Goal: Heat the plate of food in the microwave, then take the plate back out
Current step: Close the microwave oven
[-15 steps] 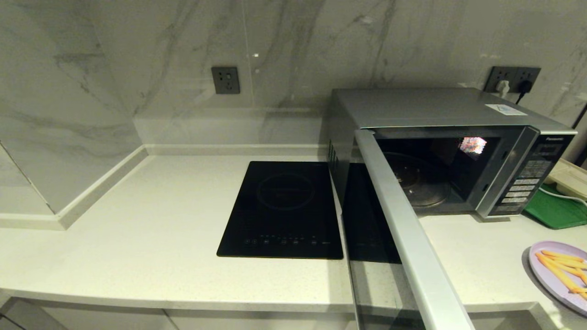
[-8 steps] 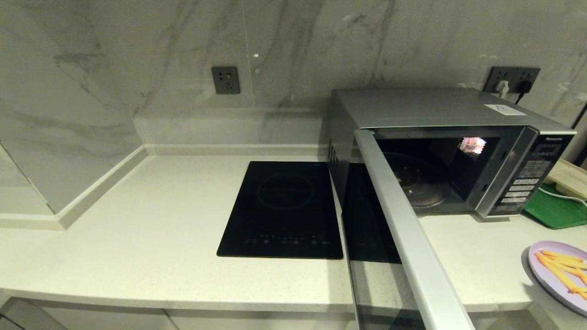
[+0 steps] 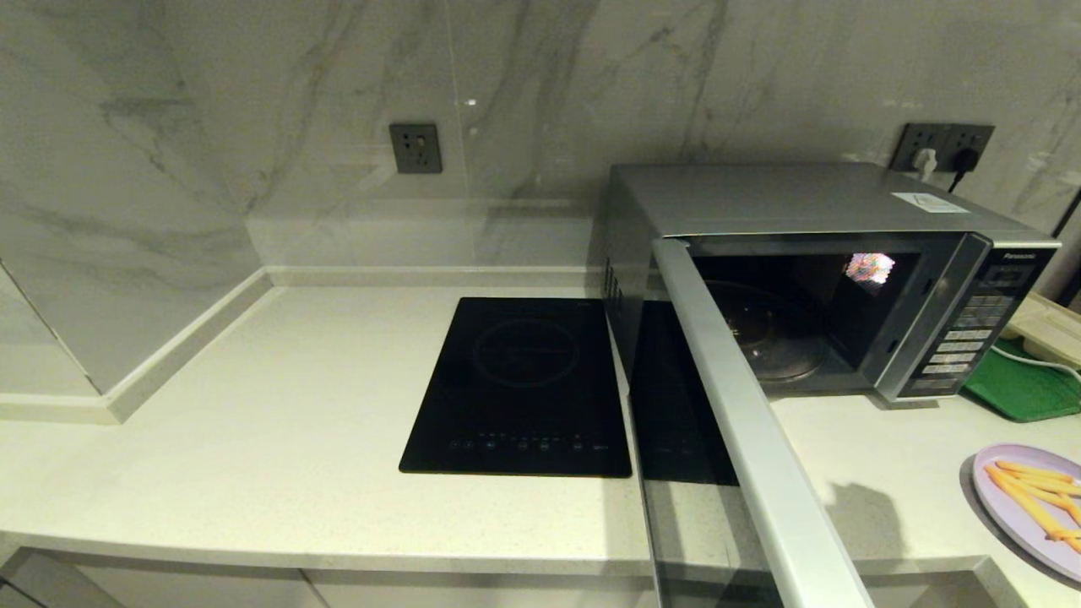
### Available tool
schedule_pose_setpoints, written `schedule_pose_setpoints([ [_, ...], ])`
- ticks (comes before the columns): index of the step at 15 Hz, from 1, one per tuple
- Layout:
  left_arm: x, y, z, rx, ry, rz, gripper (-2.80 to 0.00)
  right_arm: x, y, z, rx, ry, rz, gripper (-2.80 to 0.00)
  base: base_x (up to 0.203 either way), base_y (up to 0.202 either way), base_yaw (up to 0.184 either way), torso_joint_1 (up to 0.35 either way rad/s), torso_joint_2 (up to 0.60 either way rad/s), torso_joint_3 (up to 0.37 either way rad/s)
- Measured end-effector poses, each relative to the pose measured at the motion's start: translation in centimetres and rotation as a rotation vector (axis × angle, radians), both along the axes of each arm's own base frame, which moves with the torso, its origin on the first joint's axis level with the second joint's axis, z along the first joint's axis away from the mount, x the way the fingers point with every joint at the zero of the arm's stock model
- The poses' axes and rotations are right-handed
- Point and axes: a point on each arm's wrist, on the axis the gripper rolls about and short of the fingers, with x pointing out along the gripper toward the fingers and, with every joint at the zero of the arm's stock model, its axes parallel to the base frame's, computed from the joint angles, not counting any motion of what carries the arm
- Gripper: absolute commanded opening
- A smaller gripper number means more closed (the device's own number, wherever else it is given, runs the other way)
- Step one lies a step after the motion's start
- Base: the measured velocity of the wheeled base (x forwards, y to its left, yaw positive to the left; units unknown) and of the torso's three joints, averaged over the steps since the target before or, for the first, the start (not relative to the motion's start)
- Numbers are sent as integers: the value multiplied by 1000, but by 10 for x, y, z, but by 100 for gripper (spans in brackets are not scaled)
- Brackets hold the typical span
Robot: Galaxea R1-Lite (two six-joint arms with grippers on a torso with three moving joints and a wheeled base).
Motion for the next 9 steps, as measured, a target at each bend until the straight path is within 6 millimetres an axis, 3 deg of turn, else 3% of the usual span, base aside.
schedule_pose_setpoints([
  [5, 0, 0, 0, -1, 0, 0, -280, 36, 62, 18, -31, -59, 132, -280, 0, 0, 0, 0, 0, 0],
  [9, 0, 0, 0, 0, 0, 0, -280, 50, 114, 14, -67, -79, 280, -280, 0, 0, 0, 0, 0, 0],
])
